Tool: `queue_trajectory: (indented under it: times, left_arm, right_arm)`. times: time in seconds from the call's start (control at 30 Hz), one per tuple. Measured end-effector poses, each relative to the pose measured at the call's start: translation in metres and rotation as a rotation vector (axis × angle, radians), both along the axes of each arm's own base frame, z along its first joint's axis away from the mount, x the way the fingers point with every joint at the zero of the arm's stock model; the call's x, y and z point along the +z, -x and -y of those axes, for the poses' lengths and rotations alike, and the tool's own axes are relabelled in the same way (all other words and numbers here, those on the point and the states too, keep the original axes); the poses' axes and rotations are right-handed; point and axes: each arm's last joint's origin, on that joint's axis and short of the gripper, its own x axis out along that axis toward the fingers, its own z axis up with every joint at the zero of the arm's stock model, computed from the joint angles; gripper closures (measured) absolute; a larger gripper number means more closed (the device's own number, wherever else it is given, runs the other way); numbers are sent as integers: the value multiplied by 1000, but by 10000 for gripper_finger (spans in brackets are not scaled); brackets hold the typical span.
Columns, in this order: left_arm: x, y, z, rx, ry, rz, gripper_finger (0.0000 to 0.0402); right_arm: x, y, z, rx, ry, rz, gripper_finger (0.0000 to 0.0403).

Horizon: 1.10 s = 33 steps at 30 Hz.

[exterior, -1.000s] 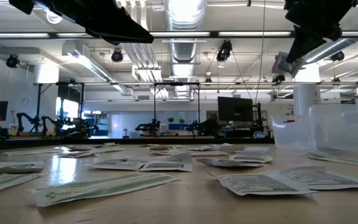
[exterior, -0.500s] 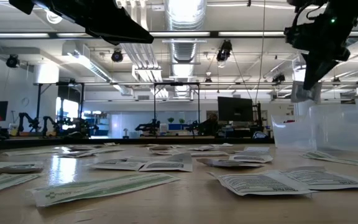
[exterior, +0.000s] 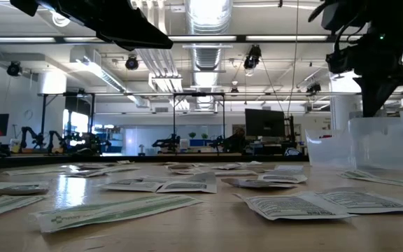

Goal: Pick & Place First Aid Supplies
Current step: Put the towelette pack into the top bin

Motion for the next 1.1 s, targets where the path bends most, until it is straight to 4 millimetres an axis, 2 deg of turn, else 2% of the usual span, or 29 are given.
queue_trajectory:
  times: [0.47,0.87,1.1]
  left_arm:
    - [0,0,0,0,0,0,280]
    - [0,0,0,0,0,0,280]
    - [0,0,0,1,-1,-1,280]
  right_arm:
    - [-24,1,-2,-12,-61,27,394]
    - [-26,0,-2,-14,-61,31,394]
    - [-26,0,-2,-14,-59,32,356]
